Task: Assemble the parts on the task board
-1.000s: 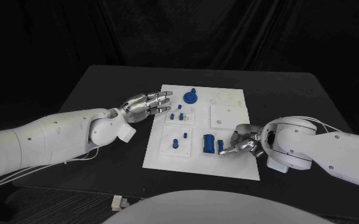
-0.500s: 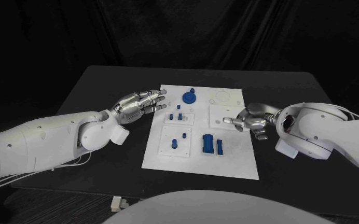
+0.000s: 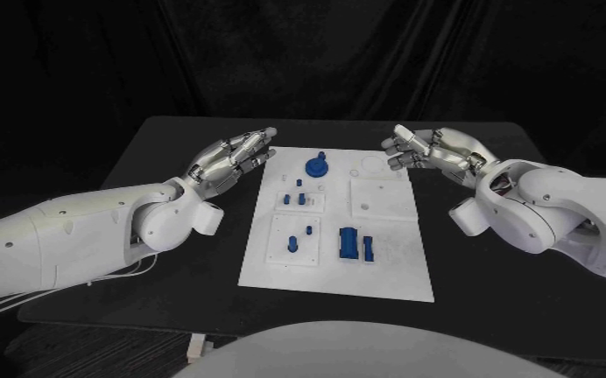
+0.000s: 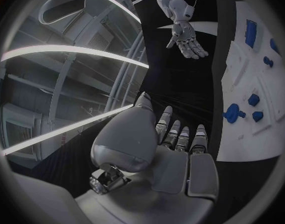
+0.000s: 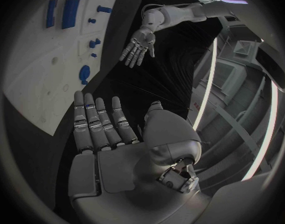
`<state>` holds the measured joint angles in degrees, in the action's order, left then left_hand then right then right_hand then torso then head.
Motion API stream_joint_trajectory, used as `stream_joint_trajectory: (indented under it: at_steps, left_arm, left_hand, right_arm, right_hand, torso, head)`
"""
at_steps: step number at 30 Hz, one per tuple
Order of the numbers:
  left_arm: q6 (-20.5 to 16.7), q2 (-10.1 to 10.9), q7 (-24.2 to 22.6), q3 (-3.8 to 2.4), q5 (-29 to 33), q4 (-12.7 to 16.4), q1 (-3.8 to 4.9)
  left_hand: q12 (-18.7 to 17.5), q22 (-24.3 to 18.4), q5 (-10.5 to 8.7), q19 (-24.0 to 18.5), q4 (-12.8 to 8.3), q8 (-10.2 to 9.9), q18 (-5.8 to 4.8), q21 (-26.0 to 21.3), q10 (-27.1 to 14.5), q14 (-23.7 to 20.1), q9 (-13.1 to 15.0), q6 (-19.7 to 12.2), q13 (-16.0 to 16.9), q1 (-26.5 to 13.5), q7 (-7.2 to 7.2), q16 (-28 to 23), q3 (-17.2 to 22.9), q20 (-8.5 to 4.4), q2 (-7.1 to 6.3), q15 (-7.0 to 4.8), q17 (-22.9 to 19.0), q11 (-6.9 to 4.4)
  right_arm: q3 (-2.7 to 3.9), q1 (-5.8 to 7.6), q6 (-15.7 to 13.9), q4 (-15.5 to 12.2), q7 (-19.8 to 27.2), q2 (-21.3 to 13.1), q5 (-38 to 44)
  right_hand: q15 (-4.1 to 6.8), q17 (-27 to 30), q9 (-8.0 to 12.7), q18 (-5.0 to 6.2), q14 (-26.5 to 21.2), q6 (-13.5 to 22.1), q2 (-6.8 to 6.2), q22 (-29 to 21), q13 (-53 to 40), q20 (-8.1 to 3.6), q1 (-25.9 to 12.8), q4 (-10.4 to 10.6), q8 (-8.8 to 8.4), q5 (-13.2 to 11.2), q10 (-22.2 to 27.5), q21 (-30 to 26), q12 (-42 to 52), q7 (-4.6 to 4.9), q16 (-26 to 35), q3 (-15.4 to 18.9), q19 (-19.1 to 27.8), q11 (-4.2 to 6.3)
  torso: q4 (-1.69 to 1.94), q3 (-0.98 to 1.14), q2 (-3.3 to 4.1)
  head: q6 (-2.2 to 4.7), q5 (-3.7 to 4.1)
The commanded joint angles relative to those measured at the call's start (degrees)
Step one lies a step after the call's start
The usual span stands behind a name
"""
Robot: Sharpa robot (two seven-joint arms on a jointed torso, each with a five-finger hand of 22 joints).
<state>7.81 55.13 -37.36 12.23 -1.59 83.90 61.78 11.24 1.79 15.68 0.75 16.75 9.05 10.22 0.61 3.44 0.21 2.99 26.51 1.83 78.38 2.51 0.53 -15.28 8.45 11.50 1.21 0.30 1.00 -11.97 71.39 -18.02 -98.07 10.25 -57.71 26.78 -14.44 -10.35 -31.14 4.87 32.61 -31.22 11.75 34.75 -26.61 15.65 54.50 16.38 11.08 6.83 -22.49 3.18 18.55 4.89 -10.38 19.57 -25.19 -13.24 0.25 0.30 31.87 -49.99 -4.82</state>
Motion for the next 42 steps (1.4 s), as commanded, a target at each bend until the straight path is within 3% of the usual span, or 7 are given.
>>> stream_joint_trajectory:
  at_steps: [1, 3, 9, 10, 26, 27, 42]
  left_arm:
    - [-4.2, -0.23, -8.6, -0.05, -1.7, 0.11, 0.18]
    - [-4.52, -0.34, -8.96, -0.05, -1.92, 0.0, 0.18]
    - [-3.49, -0.59, -0.12, -0.5, -0.38, 0.25, -0.06]
    - [-4.24, -0.75, 0.0, -0.68, -0.35, 0.34, -0.08]
    - [-30.53, -6.09, 4.17, -7.05, 0.72, 3.49, -0.93]
    - [-32.43, -6.48, 4.47, -7.51, 0.8, 3.72, -0.99]
    - [-51.5, -10.36, 7.49, -12.13, 1.58, 6.0, -1.6]
  left_hand:
    - [-0.95, -0.83, -0.15, -0.32, -0.04, -0.71, 0.15, -0.33, -0.75, -0.21, -0.14, -1.14, -0.19, -0.25, -0.78, -0.53, -0.5, -0.91, -0.01, -0.84, -0.3, -1.23]
    - [-1.37, -1.21, 0.37, -0.52, -0.05, -1.19, 0.12, -0.43, -1.17, -0.21, -0.22, -1.86, -0.26, 0.01, -1.19, -0.53, -0.58, -1.16, 0.0, -1.11, -0.3, -1.67]
    - [-5.42, -1.79, -6.31, -0.75, -6.85, -4.41, -3.77, -0.61, -3.44, -0.21, -2.99, -12.02, -1.83, -32.51, -2.51, -0.53, 6.11, -3.92, -4.74, -1.21, -0.3, -1.0]
    - [-5.67, -1.79, -6.68, -0.75, -7.21, -4.59, -4.07, -0.61, -3.44, -0.21, -2.99, -12.58, -1.83, -34.28, -2.51, -0.53, 6.47, -4.19, -5.01, -1.21, -0.3, -1.0]
    - [-11.24, -1.79, -10.97, -0.75, -11.57, -9.05, -5.93, -0.61, -3.44, -0.21, -2.99, -19.23, -1.83, -55.29, -2.51, -0.53, 10.84, -8.45, -11.5, -1.21, -0.3, -1.0]
    - [-11.24, -1.79, -11.23, -0.75, -11.84, -9.05, -10.22, -0.61, -3.44, -0.21, -2.99, -19.63, -1.83, -56.6, -2.51, -0.53, 11.1, -8.45, -11.5, -1.21, -0.3, -1.0]
    - [-11.24, -1.79, -15.68, -0.75, -16.75, -9.05, -10.22, -0.61, -3.44, -0.21, -2.99, -26.51, -1.83, -66.69, -2.51, -0.53, 15.28, -8.45, -11.5, -1.21, -0.3, -1.0]
  right_arm:
    - [0.06, -0.83, 3.08, 0.88, 14.83, 0.45, -10.16]
    - [0.06, -1.25, 3.99, 1.46, 16.96, 0.78, -11.0]
    - [0.91, -1.63, -1.22, 1.46, 6.81, 1.47, -5.74]
    - [1.24, -1.92, -1.98, 1.66, 7.2, 1.82, -6.38]
    - [10.82, -10.24, -23.53, 7.43, 18.23, 11.82, -24.61]
    - [11.15, -10.53, -24.27, 7.63, 18.61, 12.17, -25.24]
    - [11.97, -11.23, -26.1, 8.12, 19.54, 13.01, -26.78]
  right_hand:
    - [-0.37, 2.39, 2.86, -0.17, -7.85, 1.38, 0.25, -12.74, 3.53, 0.36, 1.68, 0.18, -0.96, 0.13, 5.32, -0.91, -2.3, -1.13, 2.39, 0.59, 12.25, 1.05]
    - [0.08, 3.73, 4.64, 0.54, -12.37, 1.45, 0.5, -17.75, 5.74, 0.53, 2.63, 0.22, -0.96, 0.32, 7.42, -1.44, -2.72, -1.69, 3.23, 1.04, 16.13, 1.75]
    - [14.44, 10.35, 23.93, -4.87, -26.63, 23.4, -11.75, -29.47, 20.83, -11.44, -39.06, -12.06, -11.08, -6.83, 18.24, -3.18, -14.28, -4.89, 10.38, -14.17, 25.19, 13.24]
    - [14.44, 10.35, 25.14, -4.87, -27.7, 24.71, -11.75, -30.35, 21.79, -15.65, -41.6, -16.38, -11.08, -6.83, 22.49, -3.18, -18.55, -4.89, 10.38, -15.04, 25.19, 13.24]
    - [14.44, 10.35, 31.14, -4.87, -32.61, 31.22, -11.75, -34.75, 26.61, -15.65, -54.5, -16.38, -11.08, -6.83, 22.49, -3.18, -18.55, -4.89, 10.38, -19.57, 25.19, 13.24]
    - [14.44, 10.35, 31.14, -4.87, -32.61, 31.22, -11.75, -34.75, 26.61, -15.65, -54.5, -16.38, -11.08, -6.83, 22.49, -3.18, -18.55, -4.89, 10.38, -19.57, 25.19, 13.24]
    - [14.44, 10.35, 31.14, -4.87, -32.61, 31.22, -11.75, -34.75, 26.61, -15.65, -54.5, -16.38, -11.08, -6.83, 22.49, -3.18, -18.55, -4.89, 10.38, -19.57, 25.19, 13.24]
  torso:
    - [-0.28, 0.22, -0.52]
    - [-0.25, 0.36, -0.46]
    - [-0.14, 0.09, -0.3]
    - [-0.15, 0.08, -0.31]
    - [-0.23, -0.23, -0.62]
    - [-0.24, -0.25, -0.64]
    - [-0.25, -0.3, -0.69]
  head:
    - [-0.01, -0.17]
    - [-0.01, -0.11]
    - [1.04, 0.2]
    - [1.41, 0.32]
    - [12.99, 3.99]
    - [13.77, 4.24]
    - [15.62, 4.82]
